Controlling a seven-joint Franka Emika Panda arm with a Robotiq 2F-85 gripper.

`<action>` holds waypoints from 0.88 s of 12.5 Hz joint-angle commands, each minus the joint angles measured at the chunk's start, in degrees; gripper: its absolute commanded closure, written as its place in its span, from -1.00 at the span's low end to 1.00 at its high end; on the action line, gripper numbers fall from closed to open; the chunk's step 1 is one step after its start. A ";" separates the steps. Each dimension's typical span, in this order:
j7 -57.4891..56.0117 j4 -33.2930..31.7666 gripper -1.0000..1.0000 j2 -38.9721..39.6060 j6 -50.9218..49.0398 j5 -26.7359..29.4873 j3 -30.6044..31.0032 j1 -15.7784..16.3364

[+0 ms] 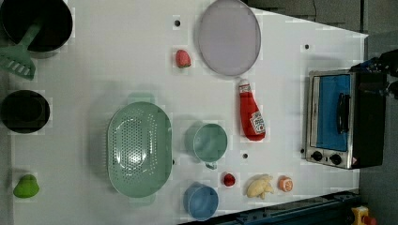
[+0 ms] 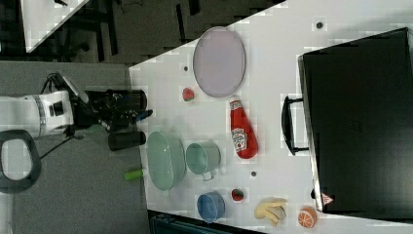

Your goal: Pick Ketchup from the table and place it in strainer.

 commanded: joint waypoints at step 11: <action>-21.44 -22.98 -1.00 -12.93 -0.07 0.64 4.77 -7.31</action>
